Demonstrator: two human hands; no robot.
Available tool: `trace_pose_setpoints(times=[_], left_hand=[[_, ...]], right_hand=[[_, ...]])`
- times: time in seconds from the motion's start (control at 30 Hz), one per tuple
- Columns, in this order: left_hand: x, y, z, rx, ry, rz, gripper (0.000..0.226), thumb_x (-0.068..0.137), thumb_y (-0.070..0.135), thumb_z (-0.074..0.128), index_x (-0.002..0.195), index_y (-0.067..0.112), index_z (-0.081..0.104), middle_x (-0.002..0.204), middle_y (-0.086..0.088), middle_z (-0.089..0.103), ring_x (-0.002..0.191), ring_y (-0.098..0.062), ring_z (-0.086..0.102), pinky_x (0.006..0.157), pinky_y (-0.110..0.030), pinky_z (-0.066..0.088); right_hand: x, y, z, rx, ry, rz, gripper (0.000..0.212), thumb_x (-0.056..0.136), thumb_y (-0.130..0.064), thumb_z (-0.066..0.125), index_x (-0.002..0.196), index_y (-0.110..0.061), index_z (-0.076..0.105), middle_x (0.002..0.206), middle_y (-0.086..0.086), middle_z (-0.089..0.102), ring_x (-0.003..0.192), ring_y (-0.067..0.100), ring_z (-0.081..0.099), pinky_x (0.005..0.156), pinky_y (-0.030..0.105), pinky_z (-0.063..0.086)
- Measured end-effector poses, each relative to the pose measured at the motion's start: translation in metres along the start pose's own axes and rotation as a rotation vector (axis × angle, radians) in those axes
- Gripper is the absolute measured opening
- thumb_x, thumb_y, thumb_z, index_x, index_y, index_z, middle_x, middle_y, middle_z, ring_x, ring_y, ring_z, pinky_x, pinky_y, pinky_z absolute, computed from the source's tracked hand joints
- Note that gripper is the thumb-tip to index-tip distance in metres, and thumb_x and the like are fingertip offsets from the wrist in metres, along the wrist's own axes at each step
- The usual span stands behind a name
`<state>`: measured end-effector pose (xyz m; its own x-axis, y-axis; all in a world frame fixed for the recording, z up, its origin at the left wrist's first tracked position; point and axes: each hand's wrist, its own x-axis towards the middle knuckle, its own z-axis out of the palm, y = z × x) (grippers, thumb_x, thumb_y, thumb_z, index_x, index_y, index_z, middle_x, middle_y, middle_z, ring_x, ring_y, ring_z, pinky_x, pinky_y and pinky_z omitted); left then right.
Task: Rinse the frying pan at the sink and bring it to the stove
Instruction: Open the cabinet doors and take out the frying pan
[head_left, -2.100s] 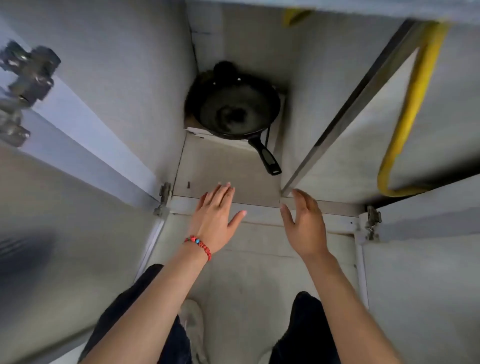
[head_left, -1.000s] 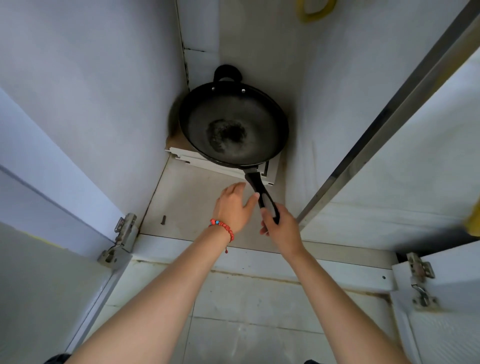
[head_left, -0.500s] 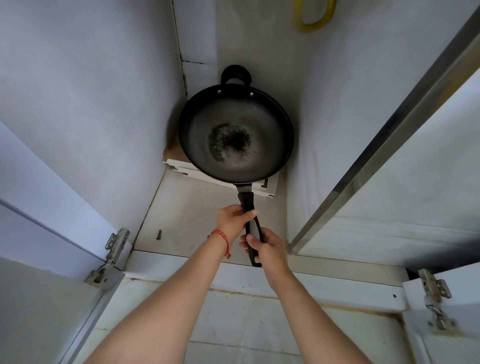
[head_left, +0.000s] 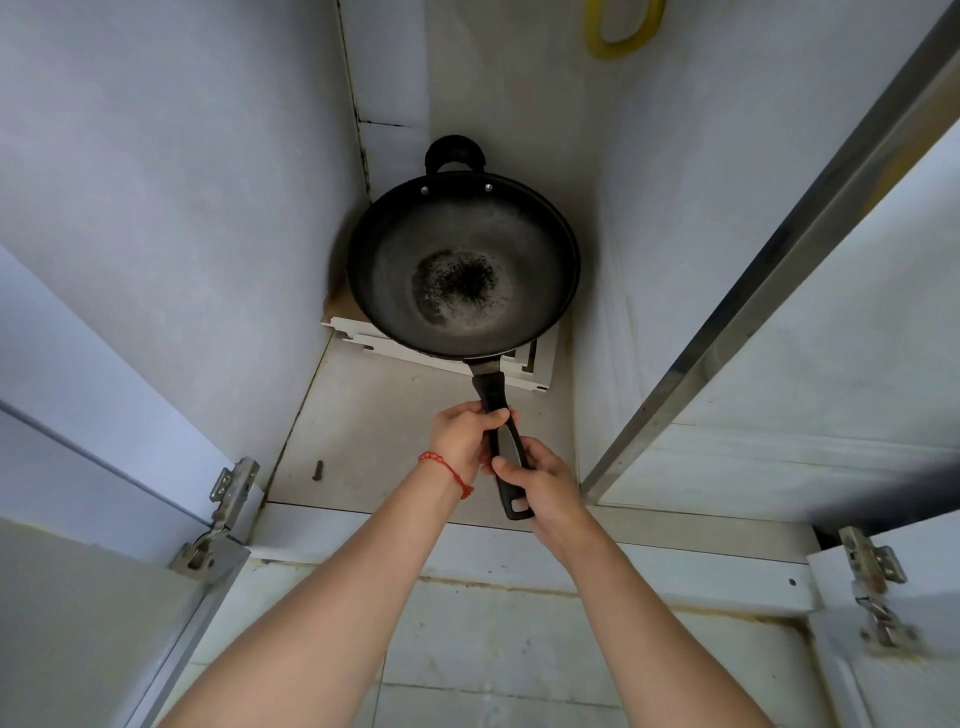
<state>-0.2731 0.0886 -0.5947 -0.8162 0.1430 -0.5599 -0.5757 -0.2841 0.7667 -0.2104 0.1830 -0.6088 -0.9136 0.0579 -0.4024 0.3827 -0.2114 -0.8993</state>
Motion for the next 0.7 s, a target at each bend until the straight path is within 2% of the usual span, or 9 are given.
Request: trace_pose_setpoints(times=[0.03,0.1,0.2,0.33,0.47,0.57,0.7], left_hand=[[-0.002,0.002,0.001,-0.003,-0.001,0.002,0.011,0.085,0.000,0.053,0.090,0.003,0.062,0.080,-0.007,0.066,0.065,-0.018,0.062,0.036,-0.016,0.038],[-0.007,0.005,0.002,-0.013,-0.008,0.007,0.011,0.085,0.002,0.053,0.090,0.005,0.062,0.081,-0.006,0.066,0.068,-0.018,0.062,0.040,-0.018,0.044],[-0.018,0.006,0.001,-0.046,-0.019,0.039,0.011,0.085,0.003,0.053,0.085,0.007,0.063,0.077,-0.004,0.068,0.070,-0.017,0.064,0.050,-0.024,0.053],[-0.044,0.009,-0.002,-0.062,0.017,0.084,0.017,0.084,0.004,0.055,0.075,0.012,0.068,0.066,0.003,0.072,0.068,-0.016,0.066,0.053,-0.025,0.054],[-0.082,0.015,-0.004,-0.052,0.039,0.131,0.021,0.082,0.004,0.058,0.070,0.017,0.070,0.066,0.005,0.073,0.067,-0.012,0.068,0.057,-0.027,0.054],[-0.116,0.023,-0.001,-0.006,0.065,0.123,0.016,0.081,0.006,0.059,0.075,0.017,0.069,0.063,0.007,0.073,0.062,-0.009,0.067,0.049,-0.022,0.052],[-0.161,0.030,0.003,-0.008,0.086,0.078,0.015,0.082,0.004,0.058,0.077,0.014,0.068,0.063,0.006,0.073,0.063,-0.009,0.068,0.056,-0.026,0.049]], right_hand=[[-0.001,-0.002,0.002,0.015,0.003,-0.006,0.019,0.082,0.000,0.060,0.091,-0.016,0.064,0.085,0.004,0.070,0.081,0.015,0.065,0.084,0.032,0.046],[-0.005,-0.005,0.004,0.044,0.001,-0.013,0.019,0.081,0.000,0.060,0.092,-0.015,0.063,0.088,0.007,0.067,0.085,0.019,0.062,0.083,0.033,0.046],[-0.014,-0.010,0.003,0.083,-0.031,-0.017,0.020,0.081,0.001,0.060,0.094,-0.014,0.063,0.089,0.006,0.067,0.083,0.018,0.062,0.080,0.031,0.049],[-0.037,-0.018,0.007,0.076,-0.066,-0.026,0.021,0.079,0.002,0.062,0.094,-0.013,0.064,0.082,-0.001,0.071,0.080,0.015,0.064,0.075,0.027,0.049],[-0.072,-0.028,0.017,0.033,-0.069,-0.013,0.021,0.073,-0.011,0.067,0.092,-0.020,0.065,0.093,0.012,0.065,0.089,0.027,0.058,0.078,0.042,0.039],[-0.104,-0.037,0.027,0.066,-0.051,0.020,0.021,0.067,-0.021,0.068,0.087,-0.025,0.065,0.094,0.012,0.064,0.090,0.029,0.058,0.081,0.043,0.041],[-0.150,-0.052,0.037,0.080,-0.028,0.028,0.018,0.068,-0.021,0.068,0.085,-0.025,0.065,0.088,0.011,0.062,0.084,0.027,0.057,0.080,0.043,0.041]])
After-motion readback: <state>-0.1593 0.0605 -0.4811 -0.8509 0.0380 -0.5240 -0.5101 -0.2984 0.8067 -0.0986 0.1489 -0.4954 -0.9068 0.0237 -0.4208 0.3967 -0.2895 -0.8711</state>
